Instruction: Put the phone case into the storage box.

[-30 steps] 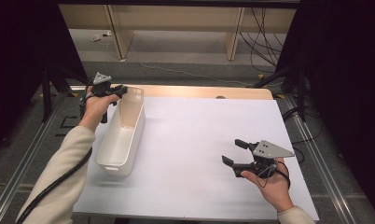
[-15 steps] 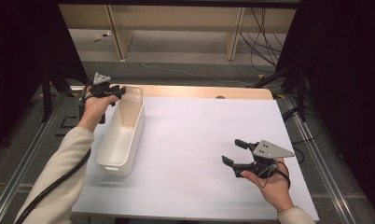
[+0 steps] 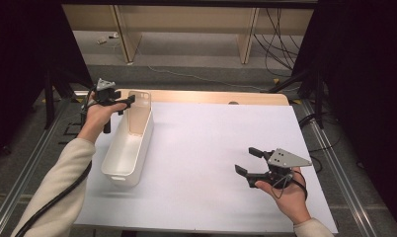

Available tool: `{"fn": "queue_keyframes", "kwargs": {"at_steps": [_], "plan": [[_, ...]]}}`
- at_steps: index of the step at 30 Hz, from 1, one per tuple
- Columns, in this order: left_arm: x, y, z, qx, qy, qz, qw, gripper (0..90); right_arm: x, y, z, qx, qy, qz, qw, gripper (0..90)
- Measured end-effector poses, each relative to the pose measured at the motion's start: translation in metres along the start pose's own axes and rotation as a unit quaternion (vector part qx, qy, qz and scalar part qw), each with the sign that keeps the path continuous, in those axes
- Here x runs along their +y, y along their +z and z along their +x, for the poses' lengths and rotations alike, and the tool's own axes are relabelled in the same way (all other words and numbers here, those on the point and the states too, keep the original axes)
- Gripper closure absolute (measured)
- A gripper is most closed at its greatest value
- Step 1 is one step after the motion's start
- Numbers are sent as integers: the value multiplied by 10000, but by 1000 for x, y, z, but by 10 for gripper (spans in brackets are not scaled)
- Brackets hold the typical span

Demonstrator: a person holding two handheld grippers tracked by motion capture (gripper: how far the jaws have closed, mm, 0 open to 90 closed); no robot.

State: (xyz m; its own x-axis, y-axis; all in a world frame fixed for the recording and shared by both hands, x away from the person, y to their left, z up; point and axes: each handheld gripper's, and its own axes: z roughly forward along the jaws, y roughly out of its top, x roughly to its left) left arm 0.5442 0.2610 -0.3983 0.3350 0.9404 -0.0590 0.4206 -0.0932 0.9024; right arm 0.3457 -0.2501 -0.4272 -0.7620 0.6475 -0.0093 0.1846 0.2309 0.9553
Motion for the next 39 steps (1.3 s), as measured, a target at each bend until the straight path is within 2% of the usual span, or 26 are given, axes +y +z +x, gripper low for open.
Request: {"fn": "queue_keyframes", "kwargs": {"at_steps": [7,11,19,20,22,23,24,25,29,30,31,32,33,36,37,39], "plan": [[1,-6,-3,-25,30,-101,9999,214,1,-1,0,5,-27,41,10000,230],[1,-11,-6,-47,7,-166,9999,178,1,-1,0,4,-28,37,10000,230],[-2,-23,-12,-150,56,-221,9996,163,1,-1,0,4,-27,32,10000,230],[-3,-24,-12,-178,76,-234,9995,162,2,-2,0,-32,-36,131,9999,230],[-4,-27,-14,-204,103,-261,9994,159,2,-3,1,-1,13,161,9999,229],[-4,-29,-14,-210,109,-263,9994,158,1,0,0,53,14,-6,10000,229],[-5,-30,-15,-222,115,-266,9993,157,1,0,0,46,-5,-15,10000,229],[-5,-32,-15,-217,134,-273,9993,156,2,-2,0,-36,-27,127,9999,229],[-8,-36,-16,-249,153,-311,9991,156,1,-1,0,21,-26,41,10000,229],[-8,-37,-17,-255,135,-316,9991,156,2,-1,1,41,35,65,10000,229],[-9,-38,-17,-268,138,-312,9991,156,2,-2,1,-18,-12,143,9999,229],[-9,-40,-18,-257,144,-303,9991,156,2,-1,0,29,-22,41,10000,229],[-10,-41,-19,-273,137,-314,9990,156,2,-2,0,-23,-12,134,9999,229],[-10,-44,-21,-323,168,-323,9988,157,2,-2,1,-19,-15,142,9999,229],[-10,-45,-22,-332,187,-325,9987,157,2,-1,1,6,-1,48,10000,229],[-10,-47,-24,-349,205,-349,9986,157,2,-1,0,41,-2,46,10000,228]]}}
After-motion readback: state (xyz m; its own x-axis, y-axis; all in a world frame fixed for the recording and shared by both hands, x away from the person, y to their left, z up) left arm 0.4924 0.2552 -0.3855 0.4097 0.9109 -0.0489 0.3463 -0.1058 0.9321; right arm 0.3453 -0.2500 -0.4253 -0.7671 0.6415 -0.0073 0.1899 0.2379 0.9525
